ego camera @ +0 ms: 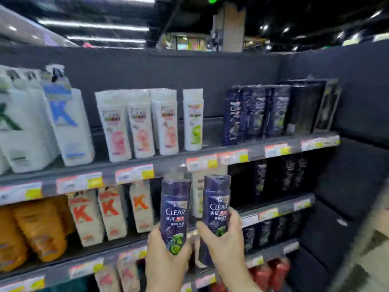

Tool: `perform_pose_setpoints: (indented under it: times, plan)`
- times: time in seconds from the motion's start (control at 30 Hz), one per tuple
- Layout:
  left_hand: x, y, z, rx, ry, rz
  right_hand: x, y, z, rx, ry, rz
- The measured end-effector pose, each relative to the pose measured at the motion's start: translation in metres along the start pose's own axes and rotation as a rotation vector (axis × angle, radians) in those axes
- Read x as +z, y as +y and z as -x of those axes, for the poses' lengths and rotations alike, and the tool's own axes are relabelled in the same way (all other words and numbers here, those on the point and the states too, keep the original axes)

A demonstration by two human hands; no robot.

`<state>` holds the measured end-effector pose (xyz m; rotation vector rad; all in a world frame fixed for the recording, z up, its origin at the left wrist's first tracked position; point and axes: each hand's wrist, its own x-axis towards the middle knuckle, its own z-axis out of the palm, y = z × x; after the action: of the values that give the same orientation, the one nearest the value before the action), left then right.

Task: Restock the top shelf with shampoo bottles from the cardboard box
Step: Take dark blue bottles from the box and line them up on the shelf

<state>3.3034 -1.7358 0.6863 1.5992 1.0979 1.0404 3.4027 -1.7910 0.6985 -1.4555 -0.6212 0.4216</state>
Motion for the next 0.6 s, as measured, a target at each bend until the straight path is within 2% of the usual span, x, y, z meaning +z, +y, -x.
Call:
perform_pose_setpoints:
  times: [0.13, 0.33, 0.6]
  plan:
    - [0.087, 0.058, 0.019, 0.024, -0.056, 0.014, -0.101, -0.033, -0.035, -0.051, 0.033, 0.023]
    - [0.192, 0.103, 0.034, 0.029, -0.075, 0.030, -0.201, -0.049, -0.087, -0.060, 0.040, 0.068]
    - [0.245, 0.157, -0.019, 0.170, -0.029, 0.066, -0.228, -0.080, -0.174, -0.165, 0.034, 0.042]
